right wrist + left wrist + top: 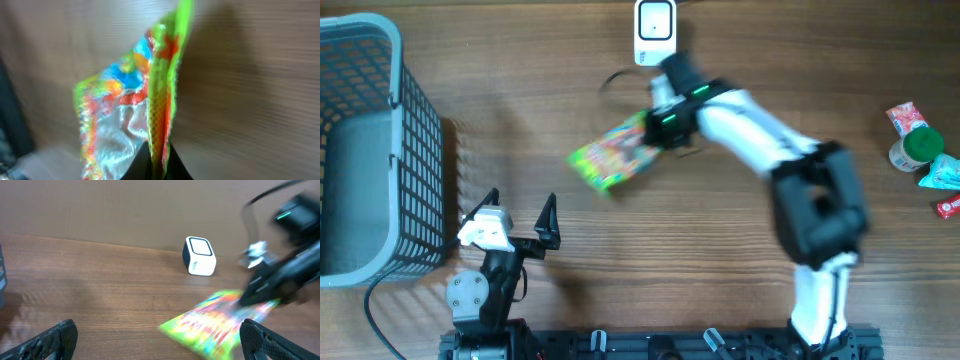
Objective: Scan the item barcode
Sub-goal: 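Lift the Haribo bag and turn it with the right gripper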
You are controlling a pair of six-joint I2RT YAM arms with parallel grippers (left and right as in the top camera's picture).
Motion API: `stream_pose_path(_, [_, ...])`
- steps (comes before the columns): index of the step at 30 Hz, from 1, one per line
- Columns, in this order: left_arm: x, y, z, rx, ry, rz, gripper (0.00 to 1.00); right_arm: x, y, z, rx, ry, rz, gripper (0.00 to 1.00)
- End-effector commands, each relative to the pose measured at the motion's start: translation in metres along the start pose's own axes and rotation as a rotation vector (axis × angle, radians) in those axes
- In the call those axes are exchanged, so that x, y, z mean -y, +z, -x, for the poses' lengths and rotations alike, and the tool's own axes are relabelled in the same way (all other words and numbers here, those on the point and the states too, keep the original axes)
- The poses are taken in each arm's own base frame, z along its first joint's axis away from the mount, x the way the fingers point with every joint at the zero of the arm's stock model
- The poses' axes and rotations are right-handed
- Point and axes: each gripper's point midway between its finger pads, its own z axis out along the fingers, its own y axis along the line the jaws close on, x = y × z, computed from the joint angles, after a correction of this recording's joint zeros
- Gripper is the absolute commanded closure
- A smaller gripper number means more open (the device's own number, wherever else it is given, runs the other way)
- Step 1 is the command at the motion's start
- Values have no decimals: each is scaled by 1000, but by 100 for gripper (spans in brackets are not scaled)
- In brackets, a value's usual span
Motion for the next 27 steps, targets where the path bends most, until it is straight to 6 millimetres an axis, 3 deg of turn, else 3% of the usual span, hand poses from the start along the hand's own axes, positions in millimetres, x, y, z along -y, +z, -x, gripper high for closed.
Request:
stream_pose_path(1, [-4, 1, -4, -5, -1, 15, 0, 10, -83, 11, 84, 299, 42, 96])
stream_pose_path(4, [-4, 1, -4, -5, -1, 15, 0, 54, -96, -2, 59, 600, -71, 96])
stream_pose_path(9, [-4, 1, -4, -5, -1, 15, 0, 72, -96, -35, -48, 734, -156, 96])
stream_pose_path(13, [-4, 1, -4, -5, -1, 15, 0, 70, -102, -70, -185, 807, -195, 96])
stream_pose_path(16, [-4, 1, -4, -5, -1, 15, 0, 62, -106, -85, -262, 840, -180, 96])
stream_pose_path(24, [-4, 1, -4, -5, -1, 15, 0, 39, -109, -92, -352, 821, -65, 96])
stream_pose_path(27, [-4, 1, -4, -5, -1, 15, 0, 39, -109, -92, -350, 907, -78, 96])
